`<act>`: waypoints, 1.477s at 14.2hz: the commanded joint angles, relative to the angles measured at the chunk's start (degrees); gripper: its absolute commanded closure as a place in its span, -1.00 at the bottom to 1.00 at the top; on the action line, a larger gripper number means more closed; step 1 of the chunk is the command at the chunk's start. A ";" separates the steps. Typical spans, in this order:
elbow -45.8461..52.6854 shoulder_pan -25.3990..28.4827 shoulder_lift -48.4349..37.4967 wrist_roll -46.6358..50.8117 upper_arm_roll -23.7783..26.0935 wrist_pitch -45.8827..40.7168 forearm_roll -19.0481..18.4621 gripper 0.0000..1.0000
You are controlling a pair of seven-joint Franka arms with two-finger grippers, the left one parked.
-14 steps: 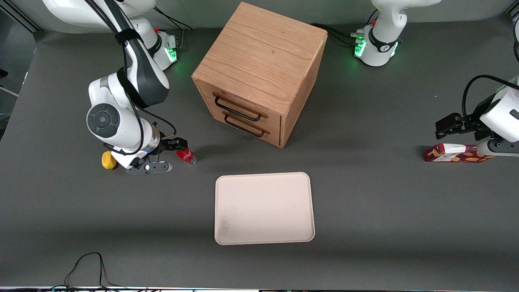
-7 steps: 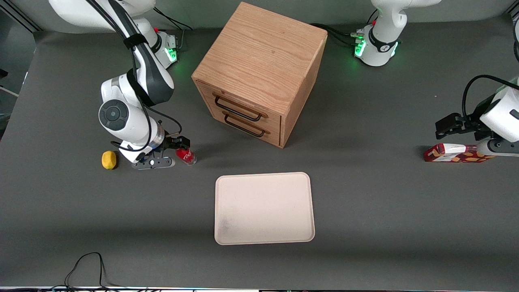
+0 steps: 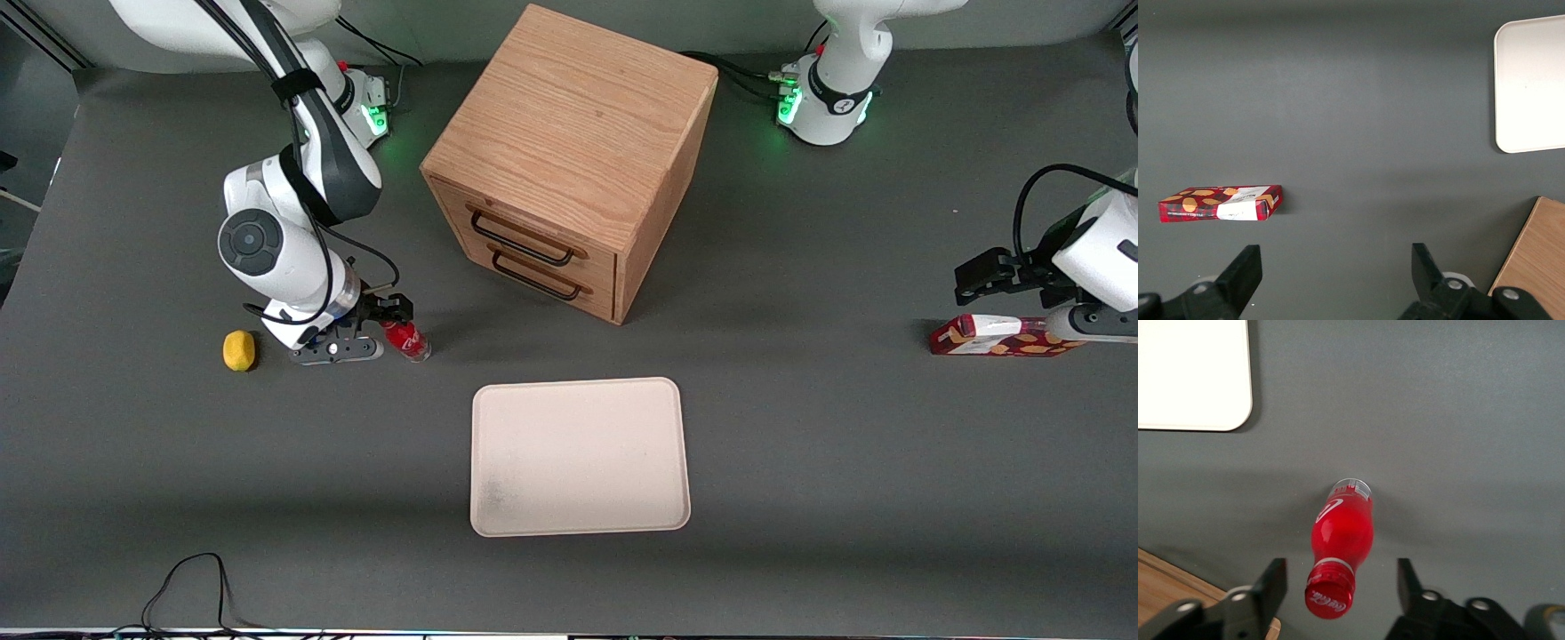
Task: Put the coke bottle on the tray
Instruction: 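Close the right gripper around the bottle's neck and lift it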
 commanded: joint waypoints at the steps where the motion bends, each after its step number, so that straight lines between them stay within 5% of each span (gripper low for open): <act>1: -1.68 0.51 -1.59 -0.27 -0.22 1.29 0.58 -0.13; 3: -1.77 0.59 -1.59 -0.27 -0.22 1.55 0.66 0.29; 5: -2.21 0.59 -1.59 -0.01 -0.22 1.82 0.66 0.95; 12: 0.15 0.51 -2.02 1.66 -0.22 -0.80 0.66 1.00; 21: 33.86 -1.59 0.43 0.35 -2.42 -38.74 0.93 1.00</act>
